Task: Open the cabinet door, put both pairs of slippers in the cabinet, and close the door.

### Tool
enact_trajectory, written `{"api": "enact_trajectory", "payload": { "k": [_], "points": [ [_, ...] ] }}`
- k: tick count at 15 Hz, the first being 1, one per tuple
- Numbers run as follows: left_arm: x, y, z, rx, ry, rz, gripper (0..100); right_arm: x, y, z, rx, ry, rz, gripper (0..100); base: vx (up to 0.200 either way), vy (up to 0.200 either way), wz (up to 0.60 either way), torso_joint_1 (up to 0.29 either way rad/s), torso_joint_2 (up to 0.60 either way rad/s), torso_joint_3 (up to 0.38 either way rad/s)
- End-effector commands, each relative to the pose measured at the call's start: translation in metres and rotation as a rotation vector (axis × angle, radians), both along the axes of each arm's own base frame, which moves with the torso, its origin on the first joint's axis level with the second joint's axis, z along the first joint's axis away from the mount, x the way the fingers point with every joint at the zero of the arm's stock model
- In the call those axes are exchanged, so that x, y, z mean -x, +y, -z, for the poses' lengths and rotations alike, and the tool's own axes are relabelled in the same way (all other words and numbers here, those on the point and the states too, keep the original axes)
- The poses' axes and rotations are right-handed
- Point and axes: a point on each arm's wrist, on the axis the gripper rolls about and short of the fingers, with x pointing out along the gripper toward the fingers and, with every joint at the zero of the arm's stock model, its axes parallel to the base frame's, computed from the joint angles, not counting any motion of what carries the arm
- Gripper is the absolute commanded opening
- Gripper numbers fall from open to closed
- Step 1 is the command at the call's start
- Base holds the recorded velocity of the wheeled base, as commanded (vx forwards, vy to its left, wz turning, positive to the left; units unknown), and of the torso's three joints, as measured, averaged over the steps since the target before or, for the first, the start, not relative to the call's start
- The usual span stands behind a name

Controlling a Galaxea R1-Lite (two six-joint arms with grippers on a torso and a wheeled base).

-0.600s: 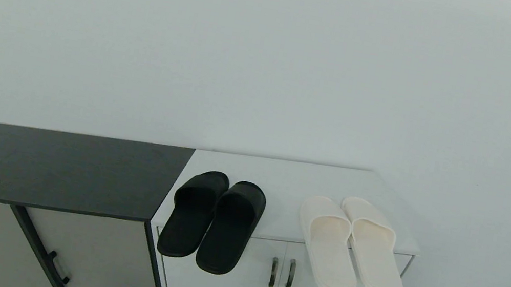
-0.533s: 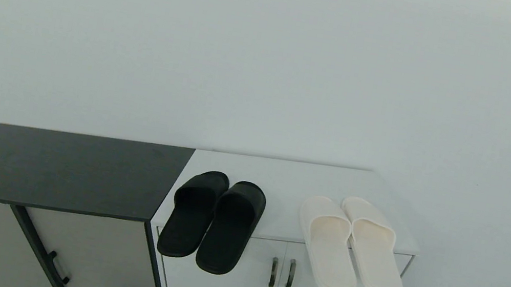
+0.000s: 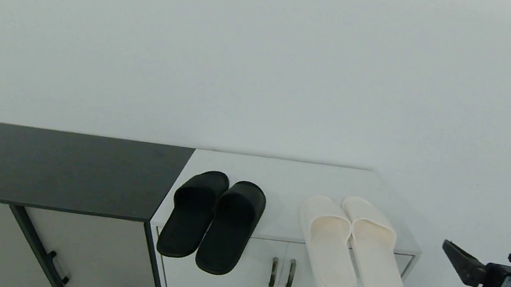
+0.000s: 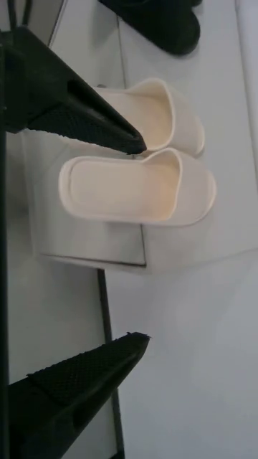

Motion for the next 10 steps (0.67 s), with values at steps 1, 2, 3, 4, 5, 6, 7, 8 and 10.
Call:
{"api": "enact_trajectory", "payload": {
  "k": [1,2,3,4,5,6,7,8,10],
  "points": [
    [0.000,0.000,0.000,0.000,0.000,0.000,0,-0.036,0.033,0.027,0.032,0.055,-0.038,100,0.000,0.000,0.00,0.000,0.00,0.000],
    [0.000,0.000,0.000,0.000,0.000,0.000,0,-0.051,0.046,0.039,0.021,0.036,-0.048,100,0.000,0.000,0.00,0.000,0.00,0.000],
    [0.000,0.000,0.000,0.000,0.000,0.000,0,-0.062,0.053,0.051,0.025,0.032,-0.033,100,0.000,0.000,0.00,0.000,0.00,0.000],
    [0.000,0.000,0.000,0.000,0.000,0.000,0,-0.070,0.058,0.058,0.029,0.028,-0.016,100,0.000,0.000,0.00,0.000,0.00,0.000],
    [0.000,0.000,0.000,0.000,0.000,0.000,0,-0.078,0.063,0.065,0.027,0.020,-0.008,100,0.000,0.000,0.00,0.000,0.00,0.000],
    [0.000,0.000,0.000,0.000,0.000,0.000,0,-0.087,0.069,0.077,0.021,0.012,-0.013,100,0.000,0.000,0.00,0.000,0.00,0.000],
    [0.000,0.000,0.000,0.000,0.000,0.000,0,-0.094,0.074,0.085,0.019,0.007,-0.015,100,0.000,0.000,0.00,0.000,0.00,0.000],
    [0.000,0.000,0.000,0.000,0.000,0.000,0,-0.103,0.080,0.091,0.010,-0.007,-0.015,100,0.000,0.000,0.00,0.000,0.00,0.000],
    [0.000,0.000,0.000,0.000,0.000,0.000,0,-0.115,0.089,0.098,0.000,-0.021,-0.019,100,0.000,0.000,0.00,0.000,0.00,0.000]
  ]
}}
